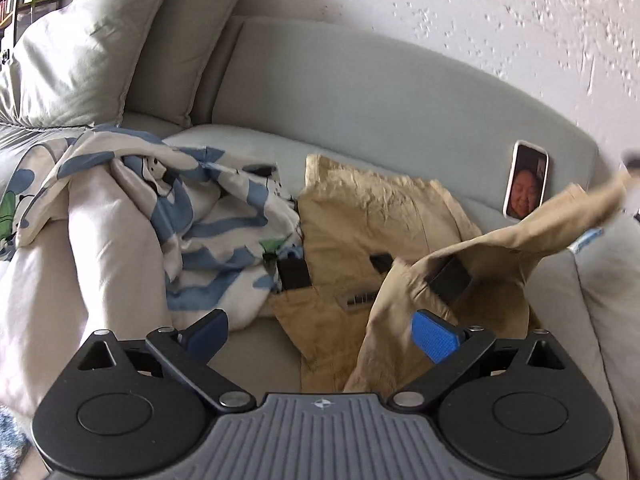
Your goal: Fold clothes
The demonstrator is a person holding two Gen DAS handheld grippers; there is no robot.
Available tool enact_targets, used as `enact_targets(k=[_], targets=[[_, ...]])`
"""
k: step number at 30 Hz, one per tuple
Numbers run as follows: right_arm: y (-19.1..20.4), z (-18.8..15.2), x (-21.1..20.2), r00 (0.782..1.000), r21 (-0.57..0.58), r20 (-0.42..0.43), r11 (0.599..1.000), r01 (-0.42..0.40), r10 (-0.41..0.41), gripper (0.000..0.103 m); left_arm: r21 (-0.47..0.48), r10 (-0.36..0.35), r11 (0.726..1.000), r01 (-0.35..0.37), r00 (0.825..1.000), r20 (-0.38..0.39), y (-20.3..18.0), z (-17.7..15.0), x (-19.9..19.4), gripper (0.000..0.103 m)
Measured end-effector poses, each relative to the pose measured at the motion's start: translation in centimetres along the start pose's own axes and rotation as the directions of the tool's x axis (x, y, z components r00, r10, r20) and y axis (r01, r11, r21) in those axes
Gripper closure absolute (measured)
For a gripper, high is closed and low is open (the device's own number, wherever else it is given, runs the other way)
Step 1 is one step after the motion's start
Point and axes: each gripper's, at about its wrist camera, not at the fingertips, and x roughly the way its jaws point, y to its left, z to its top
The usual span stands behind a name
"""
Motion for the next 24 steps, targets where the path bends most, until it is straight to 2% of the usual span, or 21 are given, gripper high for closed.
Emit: enact_targets(k=[5,9,11,12,13,14,16,19,24], targets=[[9.4,1.3,6.7,1.0,-0.194,-0.001,0.981,-0.006,0.006,0.1,-0.112,-0.064,0.992,0.065,0.998,0.013,2.2,0.6,1.9,0.004],[14.9,-0.4,15.0,0.999,-0.323,-0.04,0.946,0.014,-0.028,0.098,-0.142,-0.096,0.985,0.101,0.994,0.043,3.2,-0.3,3.2,0.004],[16.5,-1.6,19.8,0.992,-0.384,-0.113,0.923,0.012,-0.06,0.076,-0.122,-0.114,0.985,0.118,0.993,0.041,3.2,-0.7,3.7,0.004],[17.2,-2.2,22.3,0.985,-0.413,-0.153,0.911,0.009,-0.079,0.053,-0.109,-0.124,0.986,0.127,0.992,0.038,3.1,-0.9,3.9,0.004],[17.5,-2.6,23.4,0.984,-0.423,-0.149,0.906,0.023,-0.095,0.051,-0.089,-0.129,0.987,0.132,0.991,0.039,2.9,-1.0,4.0,0.004],[17.7,-3.0,23.7,0.987,-0.423,-0.121,0.905,0.049,-0.11,0.051,-0.076,-0.13,0.988,0.132,0.991,0.039,2.8,-1.1,4.1,0.004],[17.7,-3.5,23.8,0.99,-0.415,-0.074,0.906,0.079,-0.12,0.041,-0.071,-0.133,0.988,0.136,0.99,0.038,2.9,-1.1,4.4,0.004],[16.7,-3.3,21.5,0.99,-0.41,-0.07,0.908,0.087,-0.126,0.04,-0.084,-0.14,0.986,0.143,0.989,0.038,3.2,-1.0,4.5,0.004],[12.9,-2.7,12.7,0.991,-0.381,-0.033,0.918,0.107,-0.129,0.039,-0.093,-0.151,0.983,0.156,0.987,0.06,3.3,-1.2,3.7,0.004]])
